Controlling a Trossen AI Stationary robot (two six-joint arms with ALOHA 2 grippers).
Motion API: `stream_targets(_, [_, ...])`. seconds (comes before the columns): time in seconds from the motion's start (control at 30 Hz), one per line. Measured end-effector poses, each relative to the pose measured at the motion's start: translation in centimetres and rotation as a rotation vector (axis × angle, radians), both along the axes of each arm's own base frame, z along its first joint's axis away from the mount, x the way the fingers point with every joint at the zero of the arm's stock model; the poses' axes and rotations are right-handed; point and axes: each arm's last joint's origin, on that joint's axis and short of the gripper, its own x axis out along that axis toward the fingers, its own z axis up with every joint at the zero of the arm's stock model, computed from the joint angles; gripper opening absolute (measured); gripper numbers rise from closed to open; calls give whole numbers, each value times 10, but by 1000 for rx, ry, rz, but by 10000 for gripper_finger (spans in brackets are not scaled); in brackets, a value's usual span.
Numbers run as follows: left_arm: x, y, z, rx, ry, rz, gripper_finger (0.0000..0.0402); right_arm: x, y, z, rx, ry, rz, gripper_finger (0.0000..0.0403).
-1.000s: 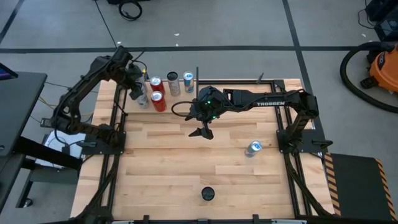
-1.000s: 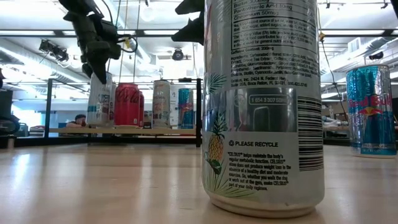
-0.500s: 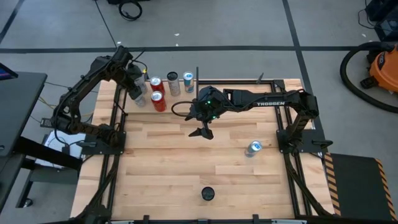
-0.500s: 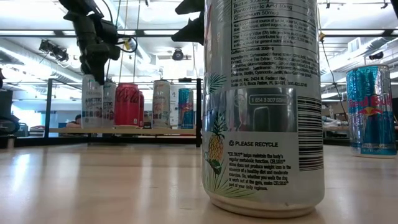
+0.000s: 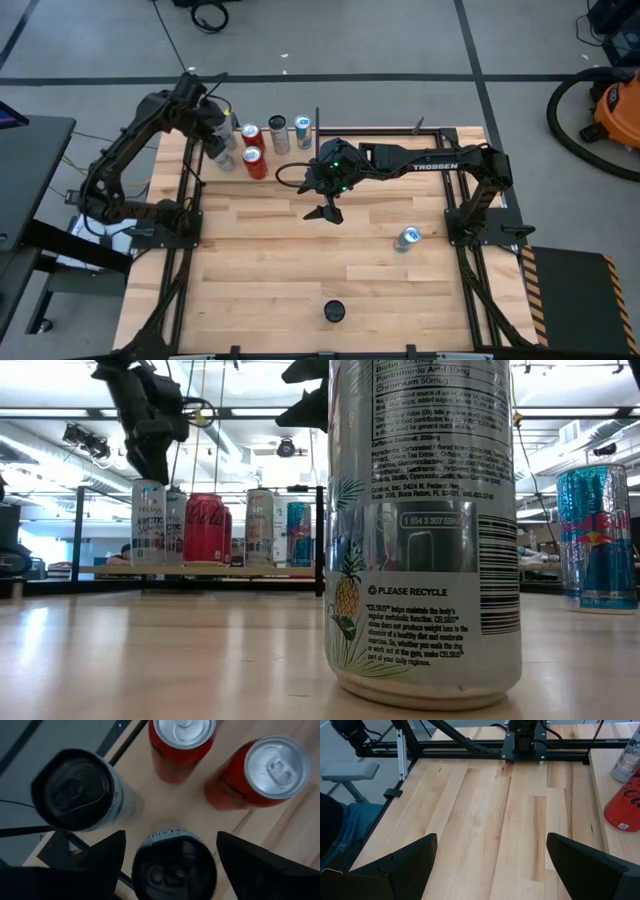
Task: Place canned beverage on shelf
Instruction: Put the blue-white soda can on the shelf aligned with the other blue-white soda can
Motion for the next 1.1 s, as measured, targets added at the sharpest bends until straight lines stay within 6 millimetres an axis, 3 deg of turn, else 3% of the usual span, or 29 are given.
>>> stream_targets(0.4, [-5,-16,9,-14,-11,158,314,0,0,0,-1,0,1,385])
stream_targets(1.1, [-1,-13,11,-15,-76,274,314,0,0,0,-6,0,5,385])
